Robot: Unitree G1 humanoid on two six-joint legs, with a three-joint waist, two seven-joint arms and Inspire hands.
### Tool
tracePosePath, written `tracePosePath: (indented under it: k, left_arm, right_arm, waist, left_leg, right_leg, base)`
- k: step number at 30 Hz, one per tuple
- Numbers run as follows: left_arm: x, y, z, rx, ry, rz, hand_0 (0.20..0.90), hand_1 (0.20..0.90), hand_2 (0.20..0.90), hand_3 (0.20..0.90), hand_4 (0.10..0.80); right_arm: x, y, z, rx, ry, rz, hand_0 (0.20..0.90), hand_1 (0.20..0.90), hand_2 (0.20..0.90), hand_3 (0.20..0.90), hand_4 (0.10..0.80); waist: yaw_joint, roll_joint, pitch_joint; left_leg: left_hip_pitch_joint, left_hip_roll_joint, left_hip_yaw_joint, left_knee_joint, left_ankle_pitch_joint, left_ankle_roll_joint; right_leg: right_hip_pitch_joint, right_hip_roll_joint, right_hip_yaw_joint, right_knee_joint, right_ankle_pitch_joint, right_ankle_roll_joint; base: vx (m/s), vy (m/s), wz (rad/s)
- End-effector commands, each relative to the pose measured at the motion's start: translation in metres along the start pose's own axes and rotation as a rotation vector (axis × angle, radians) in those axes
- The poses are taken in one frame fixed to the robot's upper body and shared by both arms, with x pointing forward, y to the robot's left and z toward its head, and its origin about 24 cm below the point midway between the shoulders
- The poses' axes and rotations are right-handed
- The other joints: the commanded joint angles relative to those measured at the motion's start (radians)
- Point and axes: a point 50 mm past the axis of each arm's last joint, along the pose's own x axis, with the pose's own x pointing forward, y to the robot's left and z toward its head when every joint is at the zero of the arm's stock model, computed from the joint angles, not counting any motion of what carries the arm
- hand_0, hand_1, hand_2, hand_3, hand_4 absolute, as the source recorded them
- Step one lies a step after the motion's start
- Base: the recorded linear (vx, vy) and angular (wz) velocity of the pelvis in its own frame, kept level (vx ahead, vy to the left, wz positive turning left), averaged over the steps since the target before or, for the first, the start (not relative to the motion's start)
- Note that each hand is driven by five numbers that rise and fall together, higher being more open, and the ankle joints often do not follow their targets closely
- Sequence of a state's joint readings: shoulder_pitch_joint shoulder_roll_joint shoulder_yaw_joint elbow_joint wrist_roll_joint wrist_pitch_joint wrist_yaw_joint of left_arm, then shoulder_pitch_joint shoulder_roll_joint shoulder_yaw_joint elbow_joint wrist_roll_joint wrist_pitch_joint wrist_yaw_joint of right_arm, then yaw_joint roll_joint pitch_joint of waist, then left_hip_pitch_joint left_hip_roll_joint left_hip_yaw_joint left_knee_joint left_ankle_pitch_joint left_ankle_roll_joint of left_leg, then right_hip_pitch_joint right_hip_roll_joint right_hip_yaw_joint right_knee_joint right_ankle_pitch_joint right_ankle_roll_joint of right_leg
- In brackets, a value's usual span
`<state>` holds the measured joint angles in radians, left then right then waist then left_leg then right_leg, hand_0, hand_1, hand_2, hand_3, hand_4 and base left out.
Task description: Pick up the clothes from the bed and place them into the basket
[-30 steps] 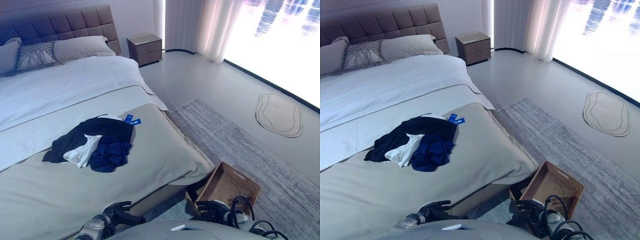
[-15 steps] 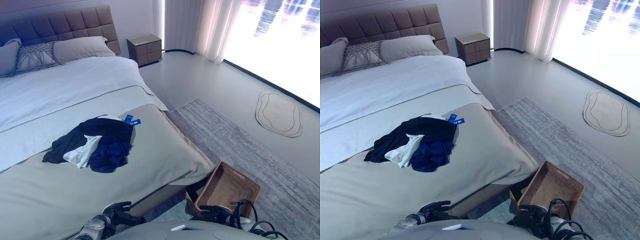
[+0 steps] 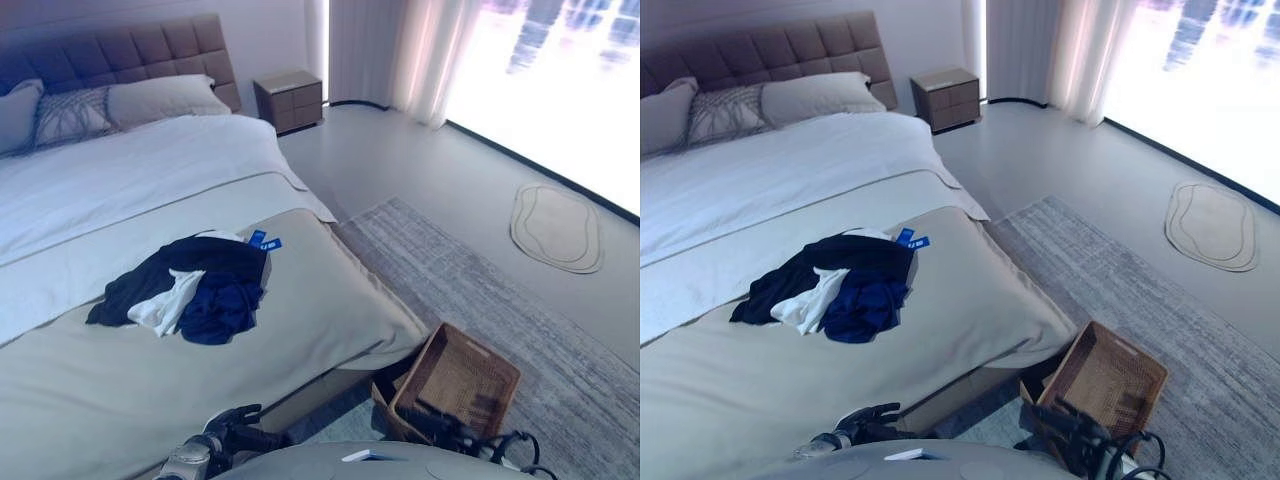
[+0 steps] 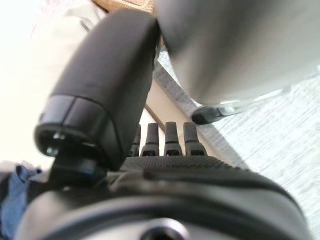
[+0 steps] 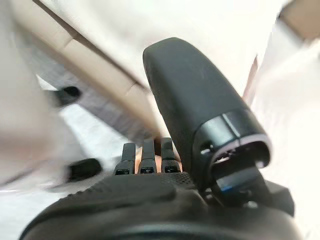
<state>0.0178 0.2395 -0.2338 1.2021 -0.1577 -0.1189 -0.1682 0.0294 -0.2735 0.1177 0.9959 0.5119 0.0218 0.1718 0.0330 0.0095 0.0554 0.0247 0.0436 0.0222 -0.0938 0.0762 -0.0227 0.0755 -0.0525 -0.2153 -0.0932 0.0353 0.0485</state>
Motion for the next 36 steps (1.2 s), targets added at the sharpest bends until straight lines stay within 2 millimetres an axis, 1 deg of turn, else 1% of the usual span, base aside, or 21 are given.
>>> tracePosePath:
  k: [1,2,3,4,5,6,8,9,11,12,14,15,17,20,22,24,30,34,36]
  left_arm:
    - [0.004,0.002,0.024,0.024,-0.078,0.014,0.900,0.900,0.900,0.900,0.800]
    - [0.004,0.005,0.032,0.037,-0.097,0.013,0.900,0.900,0.900,0.900,0.800]
    - [0.004,0.007,0.037,0.051,-0.112,0.015,0.900,0.900,0.900,0.900,0.800]
    - [0.004,0.010,0.042,0.067,-0.127,0.016,0.900,0.900,0.900,0.900,0.800]
    - [0.003,0.014,0.048,0.091,-0.144,0.023,0.900,0.900,0.900,0.900,0.800]
    - [0.002,0.019,0.050,0.102,-0.151,0.036,0.900,0.900,0.900,0.900,0.800]
    - [-0.003,0.034,0.053,0.117,-0.162,0.075,0.900,0.900,0.900,0.900,0.800]
    - [-0.004,0.037,0.054,0.120,-0.166,0.082,0.900,0.900,0.900,0.900,0.800]
    - [-0.007,0.048,0.057,0.112,-0.181,0.111,0.900,0.900,0.900,0.900,0.800]
    - [-0.007,0.050,0.060,0.111,-0.188,0.115,0.900,0.900,0.900,0.900,0.800]
    - [-0.008,0.055,0.067,0.093,-0.218,0.123,0.900,0.900,0.900,0.900,0.800]
    - [-0.009,0.056,0.069,0.078,-0.233,0.123,0.900,0.900,0.900,0.900,0.800]
    - [-0.010,0.057,0.077,0.058,-0.272,0.125,0.900,0.900,0.900,0.900,0.800]
    - [-0.011,0.057,0.083,0.030,-0.322,0.124,0.900,0.900,0.900,0.900,0.800]
    - [-0.012,0.058,0.086,0.013,-0.340,0.126,0.900,0.900,0.900,0.900,0.800]
    - [-0.014,0.062,0.088,-0.020,-0.368,0.131,0.900,0.900,0.900,0.900,0.800]
    - [-0.017,0.067,0.091,-0.068,-0.404,0.136,0.900,0.900,0.900,0.900,0.800]
    - [-0.019,0.068,0.092,-0.088,-0.429,0.128,0.900,0.900,0.900,0.900,0.800]
    - [-0.020,0.068,0.092,-0.093,-0.441,0.125,0.900,0.900,0.900,0.900,0.800]
  right_arm:
    - [0.001,0.049,0.140,-0.395,-0.517,0.069,0.900,0.900,0.900,0.900,0.800]
    - [-0.006,0.054,0.168,-0.534,-0.606,0.022,0.900,0.900,0.900,0.900,0.800]
    - [-0.010,0.057,0.187,-0.562,-0.643,-0.005,0.900,0.900,0.900,0.900,0.800]
    - [-0.016,0.061,0.210,-0.639,-0.695,-0.046,0.900,0.900,0.900,0.900,0.800]
    - [-0.027,0.067,0.242,-0.720,-0.769,-0.123,0.900,0.900,0.900,0.900,0.800]
    - [-0.036,0.074,0.262,-0.790,-0.824,-0.183,0.900,0.900,0.900,0.900,0.800]
    - [-0.061,0.086,0.307,-0.917,-0.951,-0.311,0.900,0.900,0.900,0.900,0.800]
    - [-0.067,0.088,0.316,-0.937,-0.978,-0.338,0.900,0.900,0.900,0.900,0.800]
    - [-0.087,0.098,0.346,-0.990,-1.058,-0.429,0.900,0.900,0.900,0.900,0.800]
    - [-0.092,0.100,0.353,-0.998,-1.074,-0.448,0.900,0.900,0.900,0.900,0.800]
    - [-0.108,0.106,0.372,-1.036,-1.127,-0.527,0.900,0.900,0.900,0.900,0.800]
    - [-0.114,0.110,0.379,-1.050,-1.156,-0.567,0.900,0.900,0.900,0.900,0.800]
    - [-0.132,0.112,0.396,-1.057,-1.200,-0.641,0.900,0.900,0.900,0.900,0.800]
    - [-0.151,0.113,0.413,-1.051,-1.250,-0.745,0.900,0.900,0.900,0.900,0.800]
    - [-0.158,0.112,0.419,-1.040,-1.255,-0.776,0.900,0.900,0.900,0.900,0.800]
    - [-0.173,0.113,0.432,-1.030,-1.259,-0.834,0.900,0.900,0.900,0.900,0.800]
    - [-0.188,0.110,0.447,-1.087,-1.181,-0.916,0.900,0.900,0.900,0.900,0.800]
    - [-0.185,0.103,0.449,-1.138,-1.053,-0.938,0.900,0.900,0.900,0.900,0.800]
    - [-0.179,0.096,0.448,-1.161,-0.943,-0.921,0.900,0.900,0.900,0.900,0.800]
  waist:
    - [0.084,-0.028,0.131]
    - [0.109,-0.031,0.154]
    - [0.122,-0.032,0.171]
    - [0.139,-0.033,0.190]
    - [0.168,-0.033,0.224]
    - [0.188,-0.037,0.247]
    - [0.231,-0.052,0.293]
    - [0.241,-0.055,0.301]
    - [0.275,-0.061,0.324]
    - [0.283,-0.061,0.330]
    - [0.309,-0.059,0.346]
    - [0.323,-0.060,0.353]
    - [0.348,-0.060,0.371]
    - [0.380,-0.061,0.393]
    - [0.391,-0.061,0.402]
    - [0.413,-0.062,0.424]
    - [0.437,-0.051,0.463]
    - [0.444,-0.043,0.465]
    - [0.451,-0.041,0.465]
  left_leg:
    - [-0.016,-0.111,-0.044,0.210,-0.191,0.085]
    - [-0.051,-0.122,-0.062,0.240,-0.193,0.089]
    - [-0.069,-0.126,-0.071,0.250,-0.192,0.091]
    - [-0.092,-0.130,-0.085,0.261,-0.187,0.095]
    - [-0.115,-0.136,-0.102,0.278,-0.188,0.100]
    - [-0.135,-0.141,-0.114,0.288,-0.187,0.105]
    - [-0.181,-0.149,-0.138,0.299,-0.179,0.111]
    - [-0.193,-0.151,-0.143,0.299,-0.175,0.111]
    - [-0.237,-0.154,-0.160,0.295,-0.160,0.108]
    - [-0.250,-0.155,-0.164,0.294,-0.156,0.107]
    - [-0.298,-0.155,-0.176,0.295,-0.142,0.102]
    - [-0.309,-0.154,-0.180,0.300,-0.161,0.096]
    - [-0.352,-0.153,-0.186,0.303,-0.152,0.091]
    - [-0.400,-0.153,-0.201,0.310,-0.140,0.086]
    - [-0.418,-0.154,-0.209,0.317,-0.137,0.084]
    - [-0.456,-0.159,-0.222,0.328,-0.129,0.081]
    - [-0.516,-0.162,-0.231,0.345,-0.110,0.080]
    - [-0.564,-0.158,-0.233,0.352,-0.099,0.080]
    - [-0.587,-0.156,-0.237,0.354,-0.093,0.077]
  right_leg:
    - [-0.038,-0.049,-0.016,0.216,-0.130,-0.026]
    - [-0.059,-0.060,-0.030,0.238,-0.132,-0.027]
    - [-0.071,-0.065,-0.039,0.252,-0.132,-0.027]
    - [-0.088,-0.071,-0.051,0.269,-0.130,-0.026]
    - [-0.106,-0.078,-0.061,0.302,-0.133,-0.024]
    - [-0.122,-0.085,-0.068,0.323,-0.127,-0.021]
    - [-0.156,-0.098,-0.082,0.355,-0.088,-0.009]
    - [-0.163,-0.102,-0.086,0.359,-0.081,-0.006]
    - [-0.185,-0.114,-0.106,0.365,-0.069,0.003]
    - [-0.192,-0.117,-0.111,0.367,-0.068,0.004]
    - [-0.223,-0.129,-0.132,0.381,-0.070,0.009]
    - [-0.231,-0.133,-0.129,0.397,-0.092,0.018]
    - [-0.257,-0.144,-0.152,0.409,-0.097,0.021]
    - [-0.292,-0.157,-0.184,0.440,-0.098,0.024]
    - [-0.307,-0.163,-0.195,0.456,-0.100,0.024]
    - [-0.342,-0.173,-0.217,0.498,-0.102,0.026]
    - [-0.417,-0.190,-0.235,0.579,-0.108,0.031]
    - [-0.467,-0.191,-0.243,0.606,-0.122,0.031]
    - [-0.485,-0.189,-0.248,0.615,-0.128,0.030]
  base:
    - [-0.174,0.162,0.63]
    - [-0.182,0.114,0.64]
    - [-0.172,0.072,0.66]
    - [-0.163,0.020,0.57]
    - [-0.147,0.023,0.79]
    - [-0.131,0.004,0.84]
    - [-0.096,0.000,0.71]
    - [-0.076,0.024,0.41]
    - [-0.078,0.045,0.45]
    - [-0.080,0.063,0.57]
    - [-0.048,0.086,0.45]
    - [-0.025,0.074,0.33]
    - [-0.044,0.051,0.30]
    - [-0.031,0.058,0.30]
    - [-0.002,0.053,0.27]
    - [-0.004,0.068,0.28]
    - [-0.007,0.053,0.11]
    - [-0.007,0.027,-0.03]
    - [0.000,0.000,0.00]
